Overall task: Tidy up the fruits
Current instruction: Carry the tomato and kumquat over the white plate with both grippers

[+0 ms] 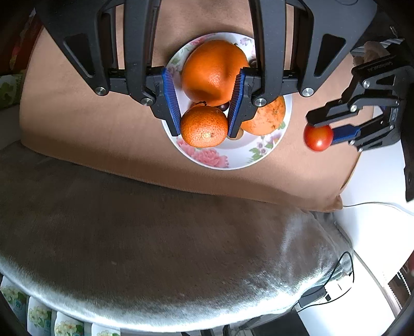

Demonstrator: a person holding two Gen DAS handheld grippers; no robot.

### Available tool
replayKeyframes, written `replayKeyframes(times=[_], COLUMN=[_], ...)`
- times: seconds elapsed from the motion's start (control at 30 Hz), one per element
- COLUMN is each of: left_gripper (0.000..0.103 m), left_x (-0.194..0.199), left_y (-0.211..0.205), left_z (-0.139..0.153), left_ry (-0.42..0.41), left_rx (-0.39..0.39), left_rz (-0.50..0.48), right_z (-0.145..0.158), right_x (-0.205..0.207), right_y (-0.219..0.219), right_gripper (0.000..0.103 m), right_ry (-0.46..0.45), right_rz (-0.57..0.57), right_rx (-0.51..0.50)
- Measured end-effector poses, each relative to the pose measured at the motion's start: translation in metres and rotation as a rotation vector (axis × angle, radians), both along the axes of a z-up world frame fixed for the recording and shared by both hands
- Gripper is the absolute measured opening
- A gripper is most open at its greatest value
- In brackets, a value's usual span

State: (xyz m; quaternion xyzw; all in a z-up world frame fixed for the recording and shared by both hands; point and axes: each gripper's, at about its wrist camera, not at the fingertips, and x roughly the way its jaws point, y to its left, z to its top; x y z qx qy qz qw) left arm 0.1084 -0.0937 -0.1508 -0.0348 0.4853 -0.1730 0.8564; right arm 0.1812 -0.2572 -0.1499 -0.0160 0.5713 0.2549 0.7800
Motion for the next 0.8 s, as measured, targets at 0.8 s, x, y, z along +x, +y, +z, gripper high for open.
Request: replayKeyframes(times=[0.8], left_gripper=[0.028], left_x=[0.038], left_y=[-0.008], left_z=[-0.023], left_ry=[0.066], left_rx=[0.011], left_rz=[-0.017], right_z=[-0.017], right_x=[0.01], right_y=[-0.007], right_gripper=[0.038], right_ry=[0.058], right_rz=[0.001], right_rx=[0.014])
